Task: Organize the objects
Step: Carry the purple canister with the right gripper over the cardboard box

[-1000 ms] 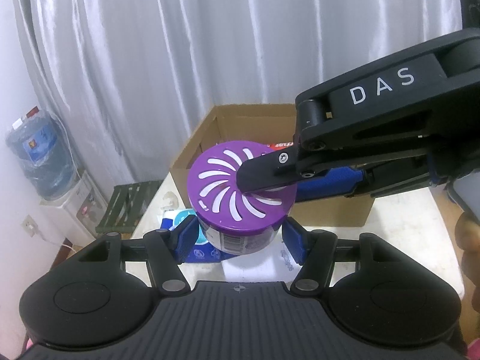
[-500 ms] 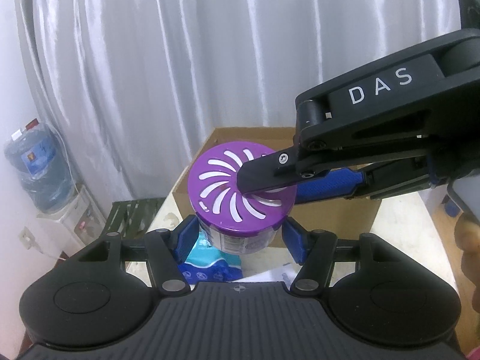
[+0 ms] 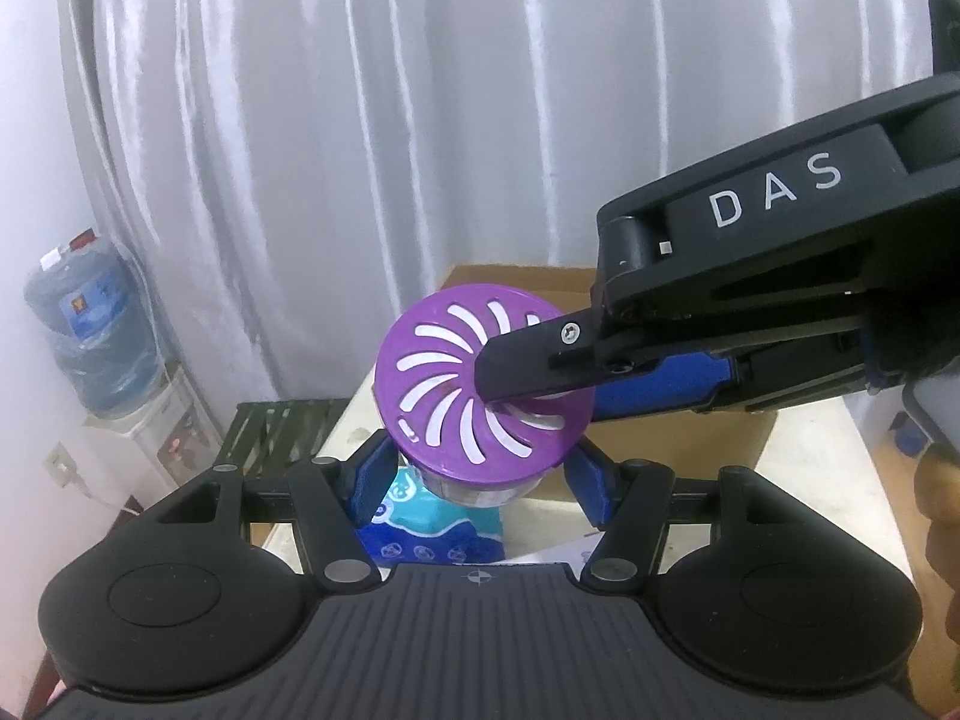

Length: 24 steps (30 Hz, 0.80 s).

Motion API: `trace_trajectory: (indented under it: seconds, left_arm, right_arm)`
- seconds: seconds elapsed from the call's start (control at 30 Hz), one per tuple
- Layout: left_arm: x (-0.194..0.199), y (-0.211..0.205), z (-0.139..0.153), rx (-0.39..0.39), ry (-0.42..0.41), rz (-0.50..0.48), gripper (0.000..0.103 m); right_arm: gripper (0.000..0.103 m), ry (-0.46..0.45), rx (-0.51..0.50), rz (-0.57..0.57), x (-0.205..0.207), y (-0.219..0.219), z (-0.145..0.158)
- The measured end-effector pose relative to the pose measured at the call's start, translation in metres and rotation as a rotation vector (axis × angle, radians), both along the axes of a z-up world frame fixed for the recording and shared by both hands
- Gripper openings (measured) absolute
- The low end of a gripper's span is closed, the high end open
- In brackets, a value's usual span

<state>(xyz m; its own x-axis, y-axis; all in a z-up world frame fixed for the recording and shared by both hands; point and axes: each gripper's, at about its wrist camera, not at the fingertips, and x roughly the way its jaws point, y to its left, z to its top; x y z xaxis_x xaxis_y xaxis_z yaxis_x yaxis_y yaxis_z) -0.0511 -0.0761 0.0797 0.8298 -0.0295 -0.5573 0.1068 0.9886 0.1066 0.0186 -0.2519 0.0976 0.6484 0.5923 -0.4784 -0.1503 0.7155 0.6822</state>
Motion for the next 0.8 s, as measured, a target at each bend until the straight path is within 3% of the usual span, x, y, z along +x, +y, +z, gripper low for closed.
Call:
trace_trajectory:
  seconds: [0.47, 0.63, 0.8]
  left_arm:
    - [0.001, -0.023, -0.009, -0.009, -0.005, -0.283, 0.061]
    - [0.021, -0.020, -0.017, 0.002, 0.023, -0.329, 0.061]
    - [0.044, -0.019, -0.003, 0.003, 0.005, -0.328, 0.061]
  right_arm:
    - [0.046, -0.034, -0.057, -0.258, -0.061, -0.020, -0.003]
    - [0.046, 0.002, -0.050, -0.299, -0.047, -0.024, -0.015]
    - [0.046, -0.007, -0.076, -0.278, -0.013, -0.026, -0.005]
